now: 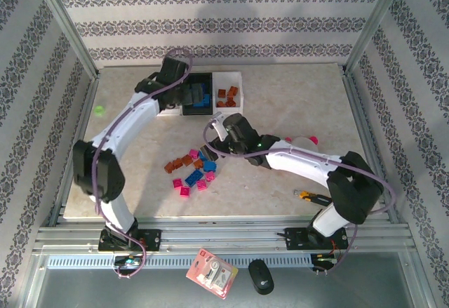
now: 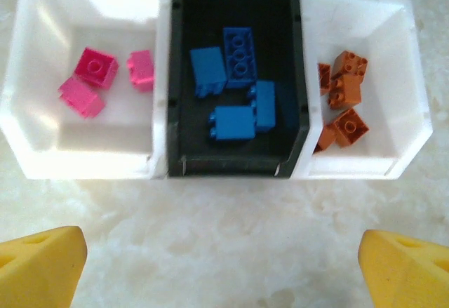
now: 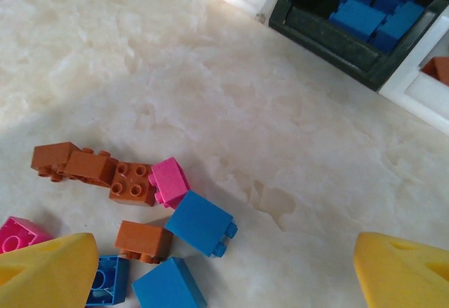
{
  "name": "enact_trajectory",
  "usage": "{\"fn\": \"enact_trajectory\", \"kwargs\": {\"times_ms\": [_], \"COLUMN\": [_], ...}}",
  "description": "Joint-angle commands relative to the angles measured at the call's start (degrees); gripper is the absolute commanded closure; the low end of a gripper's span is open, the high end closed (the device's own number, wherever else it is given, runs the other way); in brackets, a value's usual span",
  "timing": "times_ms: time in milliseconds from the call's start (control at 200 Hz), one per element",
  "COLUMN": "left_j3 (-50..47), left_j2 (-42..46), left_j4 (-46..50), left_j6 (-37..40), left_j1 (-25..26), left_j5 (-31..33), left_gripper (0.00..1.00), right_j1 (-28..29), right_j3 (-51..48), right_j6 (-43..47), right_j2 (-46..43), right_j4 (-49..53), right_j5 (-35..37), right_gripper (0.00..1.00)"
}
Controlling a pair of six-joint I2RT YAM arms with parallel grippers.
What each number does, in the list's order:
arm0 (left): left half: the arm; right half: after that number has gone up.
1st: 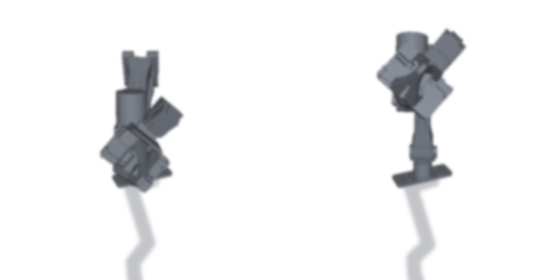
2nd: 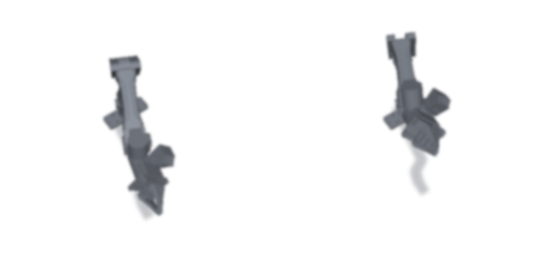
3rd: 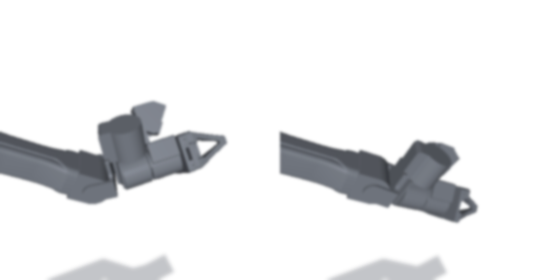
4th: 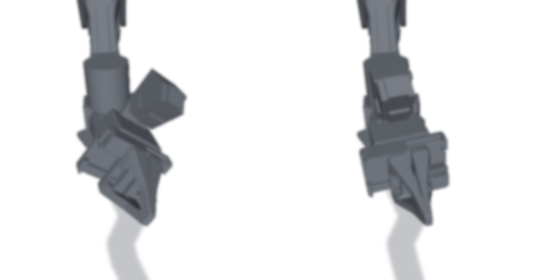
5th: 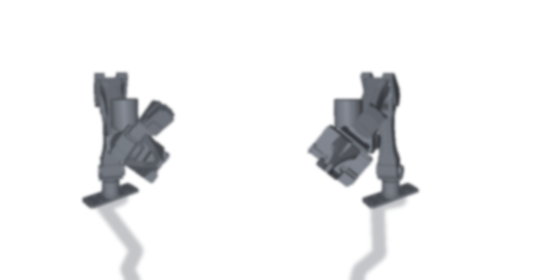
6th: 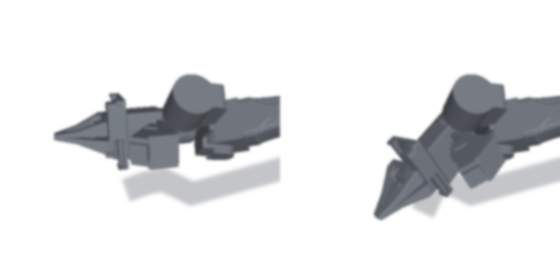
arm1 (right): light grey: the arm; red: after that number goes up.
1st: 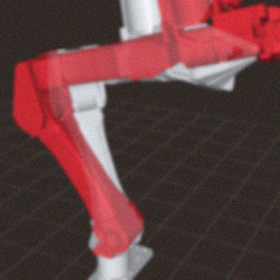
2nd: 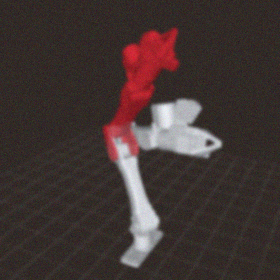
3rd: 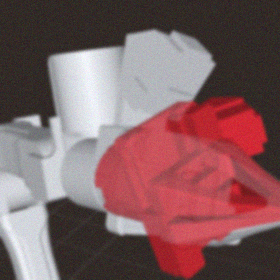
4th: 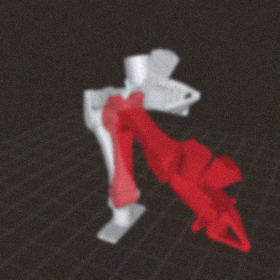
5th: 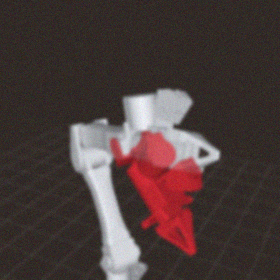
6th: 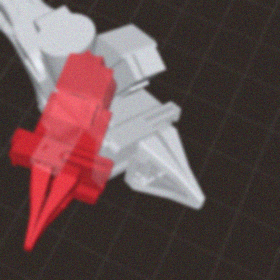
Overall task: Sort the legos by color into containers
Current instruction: Pick up the lego from the center of the table.
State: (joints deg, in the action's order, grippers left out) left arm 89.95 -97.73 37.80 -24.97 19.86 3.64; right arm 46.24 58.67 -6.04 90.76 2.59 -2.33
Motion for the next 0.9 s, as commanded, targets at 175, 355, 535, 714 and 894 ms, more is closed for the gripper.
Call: {"fn": "enact_trajectory", "kwargs": {"times_ms": [175,355,535,714,894], "left_j3": [-22.23,-31.85,-39.04,-43.95,-45.64], "left_j2": [18.61,29.46,40.1,49.17,52.47], "left_j4": [-5.53,-10.66,-9.88,-10.32,-8.99], "left_j6": [-2.12,7.38,12.31,17.64,21.83], "left_j1": [-0.51,-0.52,-0.59,-0.49,-0.49], "left_j5": [7.15,2.03,-2.76,-8.68,-14.07], "left_gripper": [0.01,0.01,0.01,0.03,0.01], "right_j1": [1.37,2.27,2.45,1.88,0.92], "right_j3": [10.5,17.92,21.17,24.67,25.96], "right_j6": [-12.47,-18.84,-20.86,-21.66,-21.47], "right_j2": [10.05,17.82,22.44,25.89,27.36], "right_j4": [14.81,21.76,23.21,25.18,26.31], "right_j5": [0.61,0.36,0.8,0.77,1.66], "right_gripper": [0.1,0.13,0.18,0.26,0.29]}}
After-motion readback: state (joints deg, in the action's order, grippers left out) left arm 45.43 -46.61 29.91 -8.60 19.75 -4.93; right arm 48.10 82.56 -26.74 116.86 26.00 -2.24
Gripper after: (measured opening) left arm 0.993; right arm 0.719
